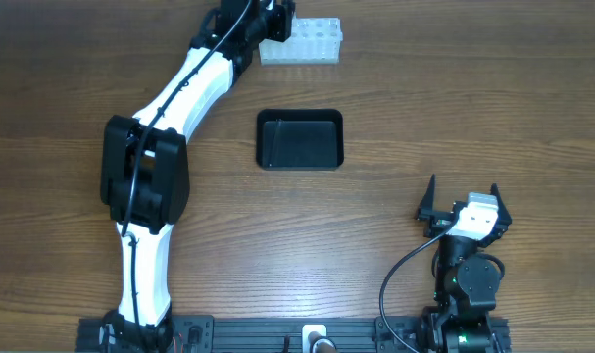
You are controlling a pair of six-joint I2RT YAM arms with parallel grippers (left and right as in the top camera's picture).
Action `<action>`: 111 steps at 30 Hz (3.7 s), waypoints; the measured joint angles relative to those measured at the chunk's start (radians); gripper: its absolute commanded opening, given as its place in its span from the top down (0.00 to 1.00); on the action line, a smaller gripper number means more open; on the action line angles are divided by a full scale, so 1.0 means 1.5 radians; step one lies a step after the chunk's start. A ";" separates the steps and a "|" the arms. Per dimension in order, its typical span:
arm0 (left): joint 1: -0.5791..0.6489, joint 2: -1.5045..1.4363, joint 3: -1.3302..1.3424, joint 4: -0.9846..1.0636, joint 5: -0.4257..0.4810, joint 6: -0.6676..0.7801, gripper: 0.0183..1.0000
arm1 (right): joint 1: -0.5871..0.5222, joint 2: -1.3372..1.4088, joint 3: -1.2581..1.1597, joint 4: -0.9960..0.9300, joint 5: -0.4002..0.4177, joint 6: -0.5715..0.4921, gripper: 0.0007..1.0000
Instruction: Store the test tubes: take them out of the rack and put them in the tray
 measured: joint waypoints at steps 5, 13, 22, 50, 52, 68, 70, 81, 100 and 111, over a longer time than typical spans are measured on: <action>0.000 0.001 0.000 0.003 0.002 0.003 0.44 | 0.000 0.000 0.000 0.000 0.000 0.001 0.01; 0.000 0.017 0.000 0.027 0.004 0.005 0.44 | 0.000 0.000 0.000 0.000 0.000 0.000 0.01; -0.001 0.050 0.000 0.055 0.026 0.005 0.44 | 0.000 0.000 0.000 0.000 0.000 0.000 0.01; -0.011 0.064 0.000 0.101 0.035 0.005 0.54 | 0.000 0.000 0.000 0.000 0.000 0.000 0.01; -0.011 0.064 0.000 0.101 0.035 0.005 0.54 | 0.000 0.000 0.000 0.000 0.000 0.000 0.01; -0.005 0.066 0.000 0.102 0.032 0.005 0.53 | 0.000 0.000 0.000 0.000 0.000 0.000 0.01; -0.003 0.067 0.000 0.101 0.032 0.005 0.52 | 0.000 0.000 0.000 0.000 0.000 0.000 0.01; -0.003 0.077 0.000 0.098 0.032 0.005 0.56 | 0.000 0.000 0.000 0.000 0.000 0.000 0.01; -0.008 0.077 0.000 0.098 0.032 0.005 0.78 | 0.000 0.000 0.000 0.000 0.000 0.000 0.01; -0.008 0.077 0.000 0.098 0.031 0.005 0.84 | 0.000 0.000 0.000 0.000 0.000 0.000 0.01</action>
